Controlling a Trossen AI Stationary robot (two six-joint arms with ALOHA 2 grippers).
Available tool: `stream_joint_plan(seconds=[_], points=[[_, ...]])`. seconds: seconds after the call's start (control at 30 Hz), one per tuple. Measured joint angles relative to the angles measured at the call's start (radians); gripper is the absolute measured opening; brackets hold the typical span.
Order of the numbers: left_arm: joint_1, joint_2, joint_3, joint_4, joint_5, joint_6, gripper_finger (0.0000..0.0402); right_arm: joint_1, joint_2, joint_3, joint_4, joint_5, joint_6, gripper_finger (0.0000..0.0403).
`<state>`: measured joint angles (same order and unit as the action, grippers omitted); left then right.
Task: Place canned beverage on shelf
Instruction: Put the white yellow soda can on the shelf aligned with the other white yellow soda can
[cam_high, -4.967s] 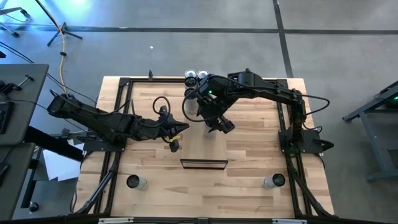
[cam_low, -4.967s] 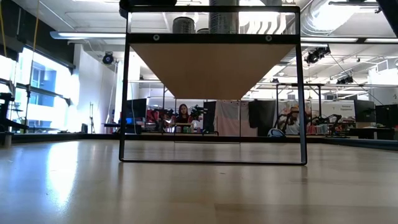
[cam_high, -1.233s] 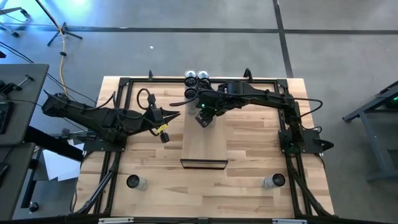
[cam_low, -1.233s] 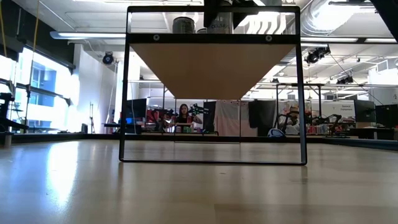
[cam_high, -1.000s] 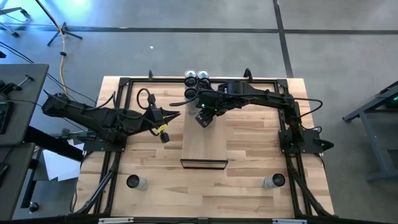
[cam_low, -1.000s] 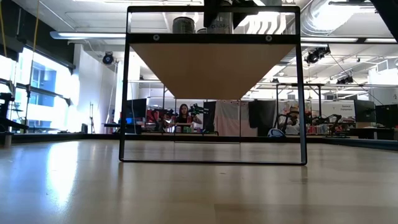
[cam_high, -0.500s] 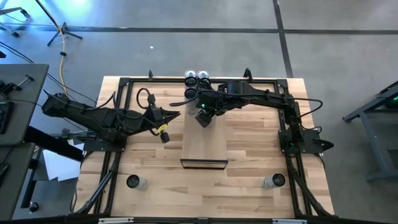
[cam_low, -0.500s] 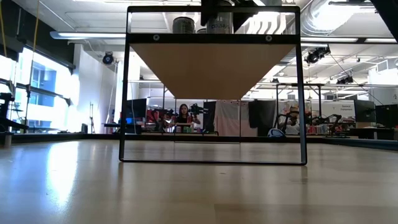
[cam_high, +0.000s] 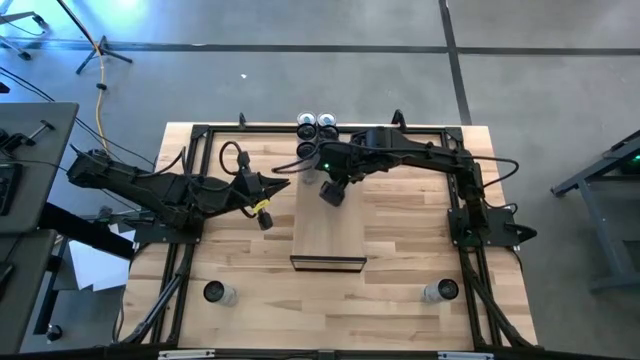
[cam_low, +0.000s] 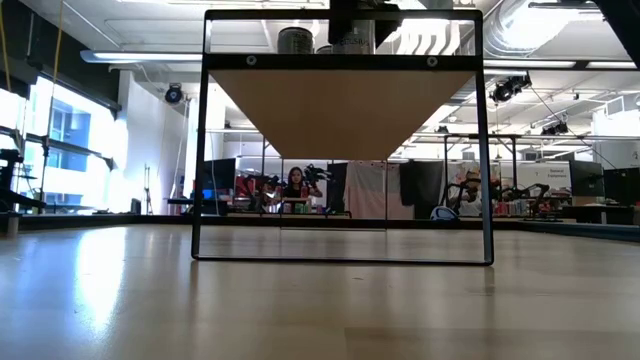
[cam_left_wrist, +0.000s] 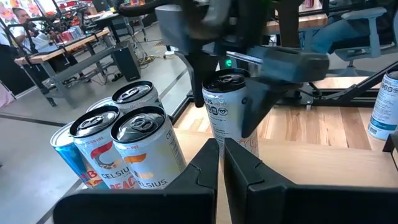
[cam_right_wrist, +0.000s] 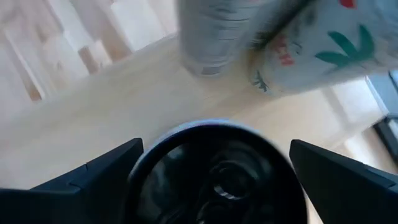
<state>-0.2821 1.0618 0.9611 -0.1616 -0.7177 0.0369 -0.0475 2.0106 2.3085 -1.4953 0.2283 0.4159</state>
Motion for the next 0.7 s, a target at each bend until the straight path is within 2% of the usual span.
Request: stream_joint_plan(seconds=[0.4,0.53,0.7], points=[[0.0,0.0,0.0,0.0,0.0,-0.035,0.0,-0.005,0.0,0.001,-0.011,-0.004,-0.399,0.039],[0.0,0.0,0.0,0.0,0.0,-0.036,0.0,-0.006,0.0,0.001,-0.021,-0.051,-0.566,0.0389],[0.0,0.0,0.0,0.0,0.0,-0.045,0.0,-0.006,0.0,0.001,-0.018,-0.084,-0.652,0.0389]])
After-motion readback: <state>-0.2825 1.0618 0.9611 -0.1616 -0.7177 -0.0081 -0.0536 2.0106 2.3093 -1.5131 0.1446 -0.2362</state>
